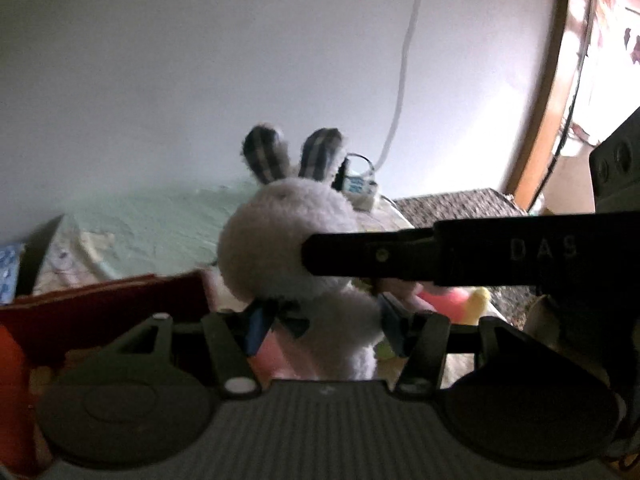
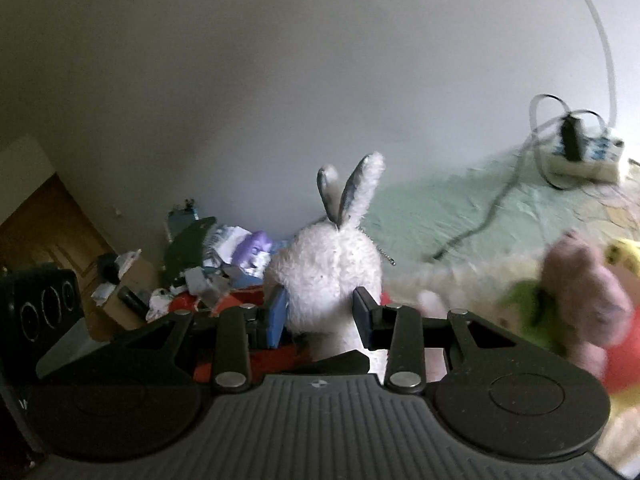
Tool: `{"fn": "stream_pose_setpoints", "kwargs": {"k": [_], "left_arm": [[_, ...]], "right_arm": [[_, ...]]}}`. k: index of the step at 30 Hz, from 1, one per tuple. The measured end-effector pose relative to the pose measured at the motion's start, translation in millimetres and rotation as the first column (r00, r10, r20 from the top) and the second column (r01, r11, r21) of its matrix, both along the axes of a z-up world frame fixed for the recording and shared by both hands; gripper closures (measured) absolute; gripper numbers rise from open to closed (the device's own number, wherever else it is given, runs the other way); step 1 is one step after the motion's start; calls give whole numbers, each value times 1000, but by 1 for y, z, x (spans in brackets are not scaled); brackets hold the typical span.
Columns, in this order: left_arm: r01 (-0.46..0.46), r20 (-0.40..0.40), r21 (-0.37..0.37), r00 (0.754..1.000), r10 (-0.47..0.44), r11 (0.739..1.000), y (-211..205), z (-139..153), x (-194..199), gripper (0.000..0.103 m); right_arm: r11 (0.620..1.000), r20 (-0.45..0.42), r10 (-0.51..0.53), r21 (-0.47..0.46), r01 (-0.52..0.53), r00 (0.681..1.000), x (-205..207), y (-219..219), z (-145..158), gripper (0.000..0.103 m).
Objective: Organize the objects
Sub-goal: 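Carry the bunny with the right gripper into the red box and release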
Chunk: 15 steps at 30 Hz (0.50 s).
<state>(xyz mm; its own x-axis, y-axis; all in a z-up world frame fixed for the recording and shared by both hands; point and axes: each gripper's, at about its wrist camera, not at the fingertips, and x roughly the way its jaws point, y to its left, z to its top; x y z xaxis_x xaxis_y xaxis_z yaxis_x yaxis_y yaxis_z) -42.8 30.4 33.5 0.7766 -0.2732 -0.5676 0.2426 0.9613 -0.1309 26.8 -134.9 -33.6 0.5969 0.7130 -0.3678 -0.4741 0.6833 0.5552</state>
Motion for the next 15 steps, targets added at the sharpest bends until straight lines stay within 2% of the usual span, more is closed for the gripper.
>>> {"fn": "stream_pose_setpoints", "kwargs": {"k": [4,8,15], "left_arm": [[-53,17,3,998,53,999,40,5,-4,44],[-114,13,28,993,113,993,78,2,-4,44],[-219,-59,56,973,222,974,143,-22,2,44]], "right_arm": [[999,18,48,10,-48,999,10,39,5,64],[994,-6,105,36,-104,995,26,80,3,64],[980,-114,197,64,-191,974,50,146,-16,64]]}}
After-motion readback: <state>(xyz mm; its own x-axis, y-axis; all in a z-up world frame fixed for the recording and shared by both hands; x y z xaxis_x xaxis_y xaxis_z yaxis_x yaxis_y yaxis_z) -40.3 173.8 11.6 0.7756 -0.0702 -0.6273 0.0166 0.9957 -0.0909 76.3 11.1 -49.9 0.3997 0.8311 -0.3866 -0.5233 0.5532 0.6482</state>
